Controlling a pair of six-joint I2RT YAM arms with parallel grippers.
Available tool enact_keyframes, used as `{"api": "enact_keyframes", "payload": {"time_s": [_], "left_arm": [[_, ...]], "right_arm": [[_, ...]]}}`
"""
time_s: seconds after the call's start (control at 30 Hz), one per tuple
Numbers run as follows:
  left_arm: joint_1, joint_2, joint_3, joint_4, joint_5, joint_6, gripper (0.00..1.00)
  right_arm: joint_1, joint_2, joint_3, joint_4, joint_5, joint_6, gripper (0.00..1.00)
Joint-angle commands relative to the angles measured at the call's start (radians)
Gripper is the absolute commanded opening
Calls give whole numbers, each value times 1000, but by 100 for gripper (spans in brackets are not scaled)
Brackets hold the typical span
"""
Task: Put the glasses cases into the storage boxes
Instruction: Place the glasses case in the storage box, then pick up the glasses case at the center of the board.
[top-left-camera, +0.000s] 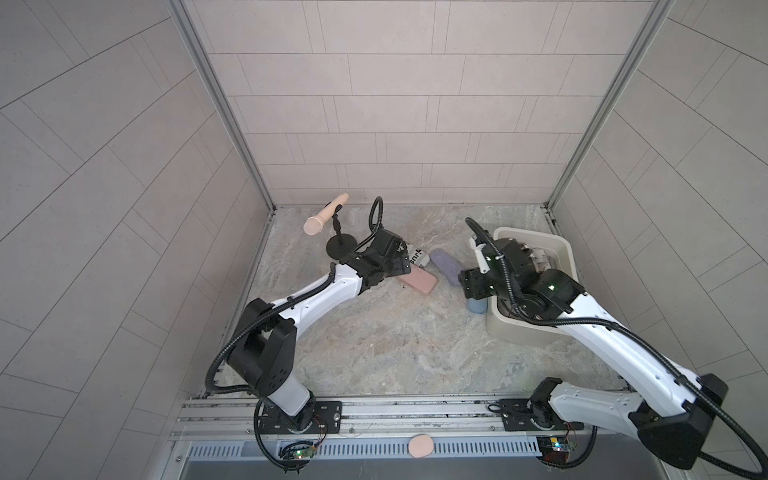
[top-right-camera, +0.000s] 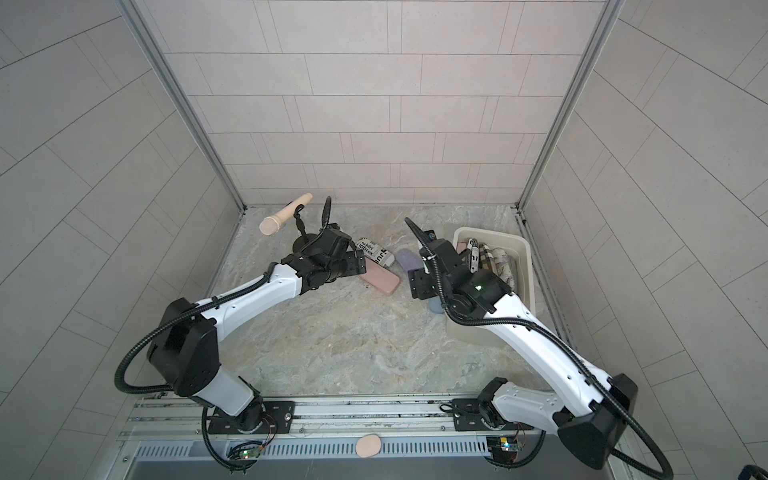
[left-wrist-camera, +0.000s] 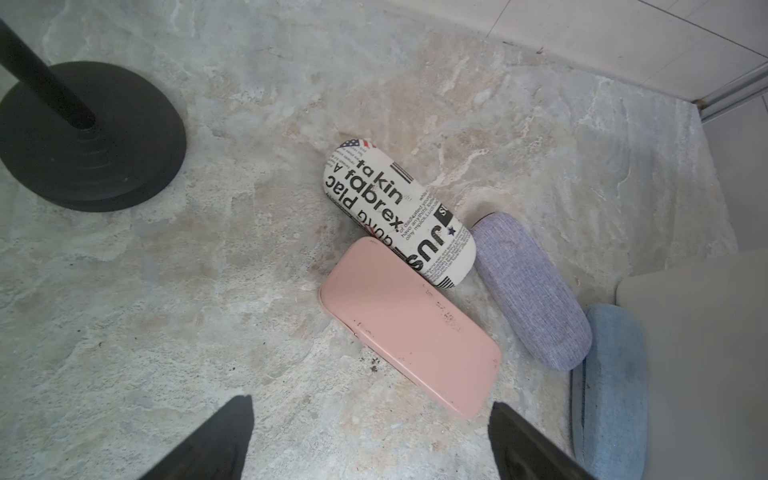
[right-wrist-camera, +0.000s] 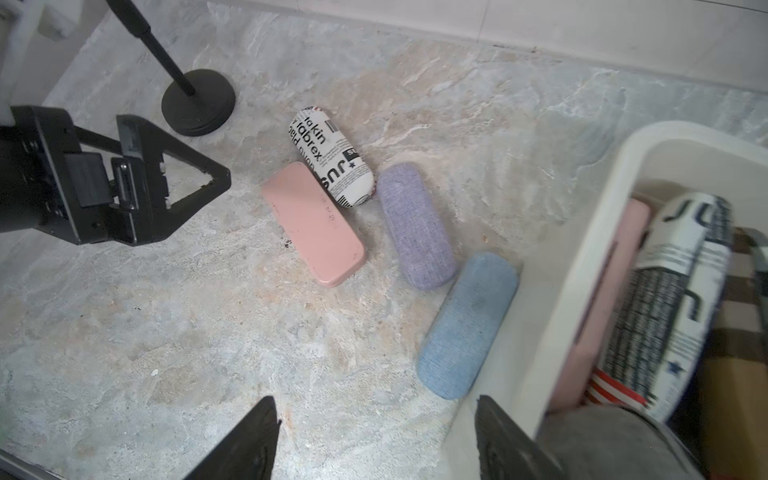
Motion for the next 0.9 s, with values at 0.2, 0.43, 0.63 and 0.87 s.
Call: {"api": "enact_keyframes", "payload": {"time_s": [0.2,0.43,0.63,0.87], "left_arm": [[40,-168,12,-24,-48,3,95],[47,-245,-51,21,-88,-47,95],[59,-235,-46,12,-73,-47,95],[65,-223,-57,42,-23,-56,94]], "right_arm": [[21,350,156,20,-38,-110,88],[-16,543,207,99,-61,-176,90],[-54,696,270,124,-184,-252,100],[-66,811,320,176,-190,-264,97]]}}
